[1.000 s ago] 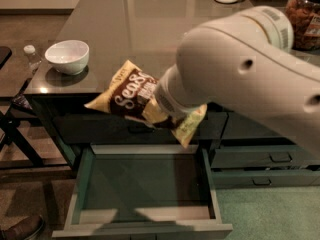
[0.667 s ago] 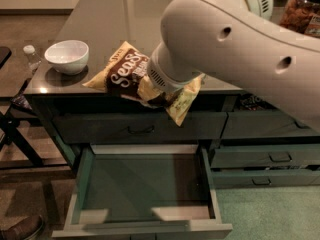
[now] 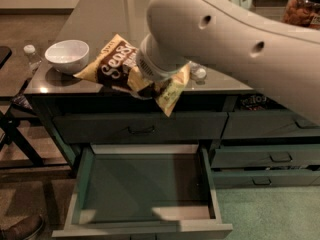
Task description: Pick brown chip bag from middle drawer and place on counter
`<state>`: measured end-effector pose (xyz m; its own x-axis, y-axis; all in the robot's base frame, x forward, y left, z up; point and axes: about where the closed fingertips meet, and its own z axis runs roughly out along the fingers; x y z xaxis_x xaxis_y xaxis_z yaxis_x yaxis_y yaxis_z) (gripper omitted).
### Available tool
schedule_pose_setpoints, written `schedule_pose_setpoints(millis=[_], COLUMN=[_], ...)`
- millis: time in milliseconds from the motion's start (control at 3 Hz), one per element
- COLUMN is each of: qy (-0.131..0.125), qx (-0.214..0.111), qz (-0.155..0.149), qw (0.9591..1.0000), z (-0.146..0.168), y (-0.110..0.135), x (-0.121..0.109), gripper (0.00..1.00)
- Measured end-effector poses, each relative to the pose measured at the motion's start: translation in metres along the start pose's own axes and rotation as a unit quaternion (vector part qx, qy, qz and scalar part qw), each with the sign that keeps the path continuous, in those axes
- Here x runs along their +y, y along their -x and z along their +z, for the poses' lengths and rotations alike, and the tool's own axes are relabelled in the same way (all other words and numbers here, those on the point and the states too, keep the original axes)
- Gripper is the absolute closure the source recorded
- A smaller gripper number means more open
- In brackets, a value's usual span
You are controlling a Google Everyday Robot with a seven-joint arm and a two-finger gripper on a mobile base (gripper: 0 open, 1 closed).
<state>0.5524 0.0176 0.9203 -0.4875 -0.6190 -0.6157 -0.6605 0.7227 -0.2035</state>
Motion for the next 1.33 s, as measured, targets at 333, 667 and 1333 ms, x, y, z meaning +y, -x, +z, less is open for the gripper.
schedule_pose_setpoints(millis=[333, 667, 1333], qy=[-0.015, -0.013, -0.024], qx=[-0.006, -0.011, -0.002], qz=[-0.002, -0.008, 0.008], qw=[0.9999, 0.9998, 0.9997], z=[0.029, 0.027, 0.039], y=[0.079, 0.088, 0.092], x=[-0.011, -0.005, -0.024], gripper=[1.00, 1.00, 1.00])
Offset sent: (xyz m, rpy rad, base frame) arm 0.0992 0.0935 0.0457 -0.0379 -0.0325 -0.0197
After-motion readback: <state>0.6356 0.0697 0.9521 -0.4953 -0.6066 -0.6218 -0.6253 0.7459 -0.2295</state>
